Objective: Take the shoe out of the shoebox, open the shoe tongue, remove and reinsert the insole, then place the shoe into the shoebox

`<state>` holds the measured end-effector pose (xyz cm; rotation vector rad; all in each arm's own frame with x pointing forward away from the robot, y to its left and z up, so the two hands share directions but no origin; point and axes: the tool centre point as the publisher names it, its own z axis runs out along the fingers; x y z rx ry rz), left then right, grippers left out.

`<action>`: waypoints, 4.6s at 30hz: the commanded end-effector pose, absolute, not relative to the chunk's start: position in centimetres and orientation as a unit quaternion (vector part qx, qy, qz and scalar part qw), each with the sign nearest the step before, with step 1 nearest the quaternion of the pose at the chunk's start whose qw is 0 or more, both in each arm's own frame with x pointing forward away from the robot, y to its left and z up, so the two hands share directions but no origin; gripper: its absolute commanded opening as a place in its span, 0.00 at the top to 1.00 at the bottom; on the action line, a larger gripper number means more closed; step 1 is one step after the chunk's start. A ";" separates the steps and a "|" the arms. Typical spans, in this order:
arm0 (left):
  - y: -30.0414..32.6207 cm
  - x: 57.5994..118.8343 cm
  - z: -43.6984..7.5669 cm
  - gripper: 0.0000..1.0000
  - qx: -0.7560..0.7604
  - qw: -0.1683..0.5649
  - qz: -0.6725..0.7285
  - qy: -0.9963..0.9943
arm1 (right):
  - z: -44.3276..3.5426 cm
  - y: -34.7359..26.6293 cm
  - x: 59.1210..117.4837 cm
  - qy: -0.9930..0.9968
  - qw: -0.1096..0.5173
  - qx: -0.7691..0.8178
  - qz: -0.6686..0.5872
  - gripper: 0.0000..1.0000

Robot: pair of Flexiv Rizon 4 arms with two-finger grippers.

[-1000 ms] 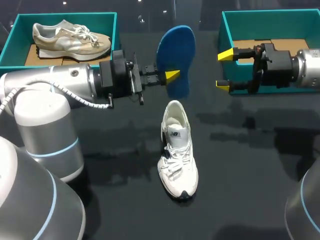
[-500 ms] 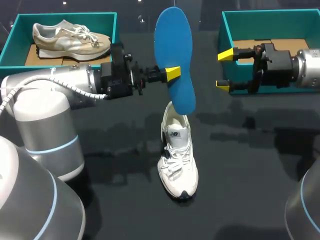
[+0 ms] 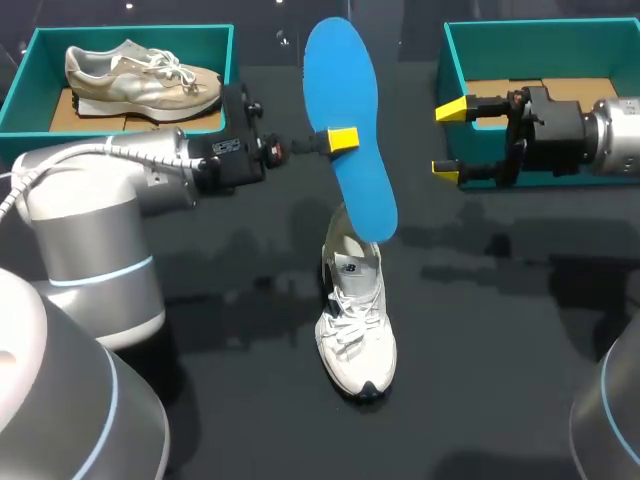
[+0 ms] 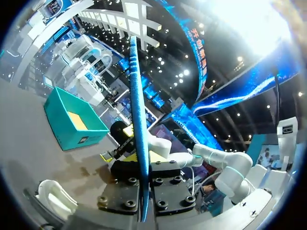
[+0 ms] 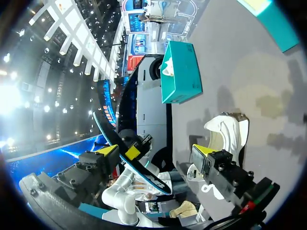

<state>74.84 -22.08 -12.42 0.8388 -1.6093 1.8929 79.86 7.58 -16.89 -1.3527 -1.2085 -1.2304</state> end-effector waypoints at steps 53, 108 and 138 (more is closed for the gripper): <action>-23.1 76.5 -16.1 1.00 0.464 0.503 0.547 -0.483 | -10.2 8.8 78.1 -0.642 0.227 -0.626 -0.381 0.00; -23.1 76.5 -16.1 1.00 0.464 0.503 0.547 -0.483 | -5.3 21.7 75.2 -0.709 -0.092 -0.694 -0.087 0.00; -23.1 76.5 -16.1 1.00 0.464 0.503 0.547 -0.483 | -6.2 17.0 76.1 -0.659 0.067 -0.719 -0.210 0.00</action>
